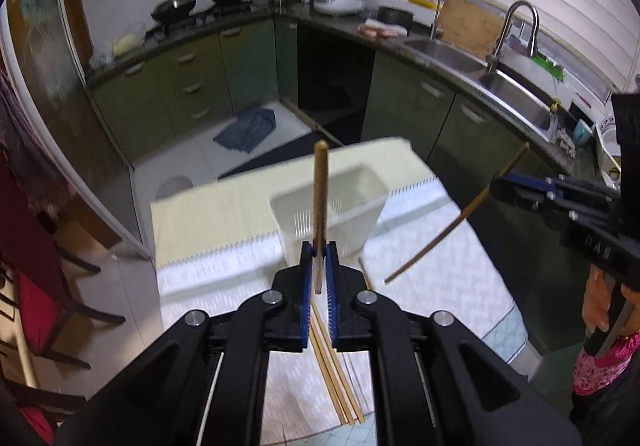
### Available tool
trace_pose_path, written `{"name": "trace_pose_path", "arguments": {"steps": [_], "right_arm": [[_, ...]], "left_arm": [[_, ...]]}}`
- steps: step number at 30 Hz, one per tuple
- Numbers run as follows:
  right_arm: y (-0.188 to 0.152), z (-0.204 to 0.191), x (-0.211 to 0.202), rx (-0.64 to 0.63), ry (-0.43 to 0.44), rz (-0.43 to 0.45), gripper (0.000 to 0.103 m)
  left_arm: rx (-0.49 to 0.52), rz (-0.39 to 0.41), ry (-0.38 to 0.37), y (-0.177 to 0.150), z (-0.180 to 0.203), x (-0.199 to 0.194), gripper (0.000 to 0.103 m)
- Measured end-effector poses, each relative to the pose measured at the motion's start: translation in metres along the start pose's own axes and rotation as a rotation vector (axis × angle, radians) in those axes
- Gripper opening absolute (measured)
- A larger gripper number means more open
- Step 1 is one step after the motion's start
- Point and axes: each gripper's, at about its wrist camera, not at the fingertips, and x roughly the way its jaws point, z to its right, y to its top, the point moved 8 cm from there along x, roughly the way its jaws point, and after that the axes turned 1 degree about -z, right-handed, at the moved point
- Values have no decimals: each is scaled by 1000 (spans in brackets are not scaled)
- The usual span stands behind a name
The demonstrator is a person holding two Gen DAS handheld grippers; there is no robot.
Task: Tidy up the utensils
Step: 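Lift the chopstick with the left tool toward the white holder while the right tool carries its chopstick, then open the left tool over the holder while the right tool releases its chopstick into it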
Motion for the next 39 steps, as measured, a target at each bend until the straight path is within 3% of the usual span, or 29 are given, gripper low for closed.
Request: {"name": "trace_pose_path", "arguments": {"steps": [8,17,25,34,37,39], "right_arm": [[48,-10,-57,-34,-12,106,6],[107,-15,-63,-25,-26,169,6],[134,-4,11,-13,-65,153,6],[76,36,120,25,-109,-1,6],[63,39,140,11,-121,-41,6],[57,36,147,-3,-118,-54,7]], "left_arm": [[-13,116,34,64,-1,-31,7],[-45,39,46,70,-10,43,7],[-42,-33,52,49,-18,97,7],[-68,-91,53,22,-33,132,7],[-90,-103,43,15,-34,135,21],[-89,-99,51,13,-34,135,25]]}}
